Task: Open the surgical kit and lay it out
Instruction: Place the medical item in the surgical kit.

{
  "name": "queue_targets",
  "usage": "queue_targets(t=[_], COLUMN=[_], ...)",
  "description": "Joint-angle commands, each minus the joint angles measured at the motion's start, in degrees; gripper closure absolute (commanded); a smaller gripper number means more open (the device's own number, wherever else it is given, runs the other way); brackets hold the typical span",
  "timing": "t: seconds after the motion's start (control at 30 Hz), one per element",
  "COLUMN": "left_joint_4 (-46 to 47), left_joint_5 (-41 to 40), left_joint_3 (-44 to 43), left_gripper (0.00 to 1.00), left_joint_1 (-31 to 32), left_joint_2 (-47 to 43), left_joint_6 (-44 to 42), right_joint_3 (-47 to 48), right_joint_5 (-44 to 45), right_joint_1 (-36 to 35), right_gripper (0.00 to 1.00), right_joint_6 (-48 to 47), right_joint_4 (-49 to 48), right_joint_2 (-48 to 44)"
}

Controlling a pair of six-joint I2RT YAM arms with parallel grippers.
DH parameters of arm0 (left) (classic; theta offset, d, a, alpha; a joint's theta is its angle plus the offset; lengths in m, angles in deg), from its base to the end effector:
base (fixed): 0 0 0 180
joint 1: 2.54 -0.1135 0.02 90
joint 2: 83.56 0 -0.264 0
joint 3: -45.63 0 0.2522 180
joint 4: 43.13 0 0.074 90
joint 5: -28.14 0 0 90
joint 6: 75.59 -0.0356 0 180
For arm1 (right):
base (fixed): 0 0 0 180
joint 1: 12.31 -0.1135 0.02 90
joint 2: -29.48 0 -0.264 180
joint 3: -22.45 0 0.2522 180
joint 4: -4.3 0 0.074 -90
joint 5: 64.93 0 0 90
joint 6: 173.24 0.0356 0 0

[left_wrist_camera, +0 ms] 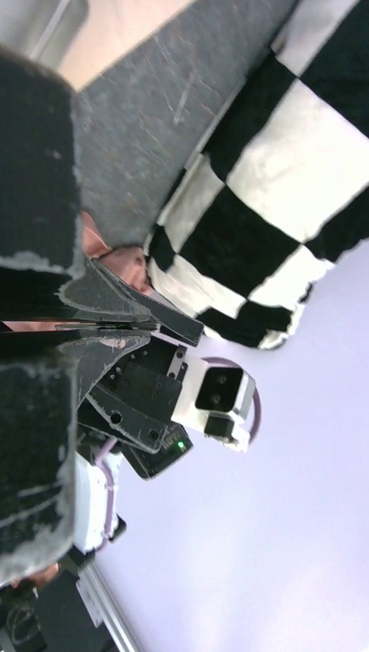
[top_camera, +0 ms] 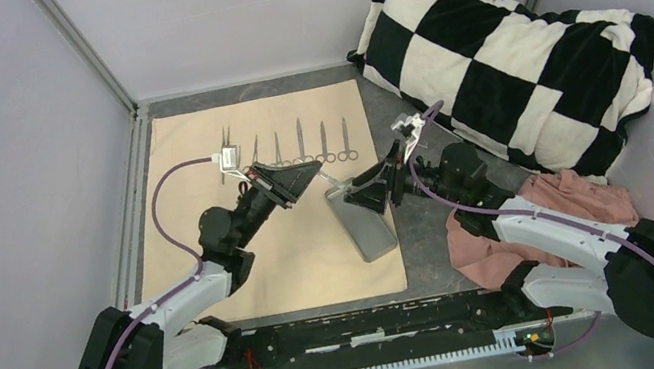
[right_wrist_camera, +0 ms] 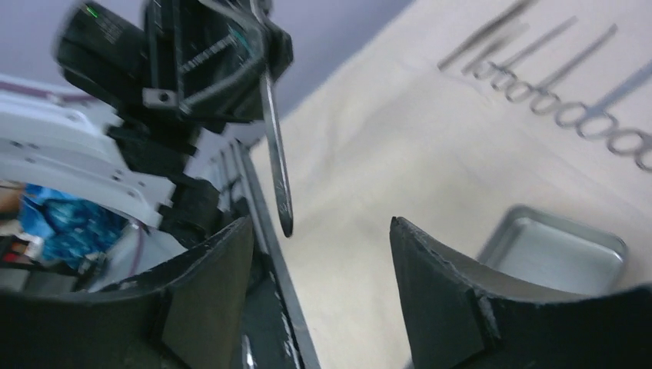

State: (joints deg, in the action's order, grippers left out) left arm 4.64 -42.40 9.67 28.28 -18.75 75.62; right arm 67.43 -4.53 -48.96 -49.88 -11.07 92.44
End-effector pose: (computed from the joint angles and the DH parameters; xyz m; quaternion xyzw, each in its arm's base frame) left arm 0.1917 -0.1282 0.2656 -0.0174 0.5889 -0.6453 0.4863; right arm 0.1858 0.1602 0.2660 -0.1965 0.6937 0.5344 0.4411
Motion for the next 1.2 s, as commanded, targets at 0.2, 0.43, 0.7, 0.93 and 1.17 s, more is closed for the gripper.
queue_targets(t=[0.2,0.43,0.7,0.93,1.17], left_joint_4=[20.5,24.0,17.6,-40.5,-85.9], left_joint_5=[-5.8,-5.2,-1.6,2.0,-15.4], left_joint_3=[2.9,3.8,3.3,-3.7,-22.9], left_gripper=[0.98,0.98,0.63,0.38,0.3], left_joint_1=[-0.2,-0.2,-2.3,-10.3,-10.8], left_joint_2=[-1.0,-0.3,-2.6,-22.2,-24.3], left_joint_6=[10.1,11.5,12.3,-7.4,-32.1], right_joint_3=[-0.1,2.8,4.4,9.8,15.7], right_joint_5=[-2.7,-2.3,-1.9,6.5,11.8], right_joint_1=[-1.0,-2.8,-3.3,-1.9,-1.7], right_gripper=[0.49,0.74,1.0,1.0,1.0], right_joint_6=[19.6,20.3,17.4,-8.5,-28.4], right_joint_4=[-27.2,-27.3,-23.2,12.6,35.4], right_joint_2=[4.1,6.4,6.2,0.8,0.7])
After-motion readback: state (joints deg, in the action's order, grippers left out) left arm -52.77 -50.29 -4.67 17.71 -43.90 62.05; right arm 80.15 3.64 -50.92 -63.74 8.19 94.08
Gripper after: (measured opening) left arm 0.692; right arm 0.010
